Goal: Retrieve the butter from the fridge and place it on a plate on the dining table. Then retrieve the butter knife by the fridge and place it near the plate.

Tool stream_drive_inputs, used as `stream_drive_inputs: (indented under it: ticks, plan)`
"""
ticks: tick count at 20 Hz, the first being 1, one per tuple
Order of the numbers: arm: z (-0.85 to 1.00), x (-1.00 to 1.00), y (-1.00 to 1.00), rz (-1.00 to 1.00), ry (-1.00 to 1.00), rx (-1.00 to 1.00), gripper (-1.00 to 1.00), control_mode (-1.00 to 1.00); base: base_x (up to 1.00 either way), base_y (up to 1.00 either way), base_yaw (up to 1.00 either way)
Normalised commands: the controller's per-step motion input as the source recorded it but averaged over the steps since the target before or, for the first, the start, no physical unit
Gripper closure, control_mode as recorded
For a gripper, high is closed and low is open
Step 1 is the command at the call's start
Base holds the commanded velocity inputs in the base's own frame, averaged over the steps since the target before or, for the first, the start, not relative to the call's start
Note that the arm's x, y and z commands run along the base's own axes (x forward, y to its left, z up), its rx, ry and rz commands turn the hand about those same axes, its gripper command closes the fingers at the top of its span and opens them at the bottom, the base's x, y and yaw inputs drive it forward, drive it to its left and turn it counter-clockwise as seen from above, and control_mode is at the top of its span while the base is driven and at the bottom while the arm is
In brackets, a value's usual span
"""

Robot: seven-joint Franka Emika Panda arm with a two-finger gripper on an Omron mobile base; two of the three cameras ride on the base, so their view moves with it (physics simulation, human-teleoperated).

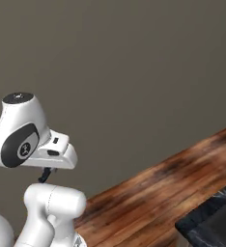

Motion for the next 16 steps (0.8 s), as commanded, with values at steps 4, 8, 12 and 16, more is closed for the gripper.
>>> stream_drive_inputs:
  ticks: [4,8,12,16]
  plan:
    - [0.0,0.0,0.0,0.0,0.0,0.0,1.0,1.0,0.6,0.3,-0.68]
    - [0.0,0.0,0.0,0.0,0.0,0.0,1.0,1.0,0.55,0.28,-0.7]
    - [0.0,0.0,0.0,0.0,0.0,0.0,1.0,1.0,0.63,0.28,-0.69]
    - [0.0,0.0,0.0,0.0,0.0,0.0,1.0,1.0,0.92,0.44,-0.61]
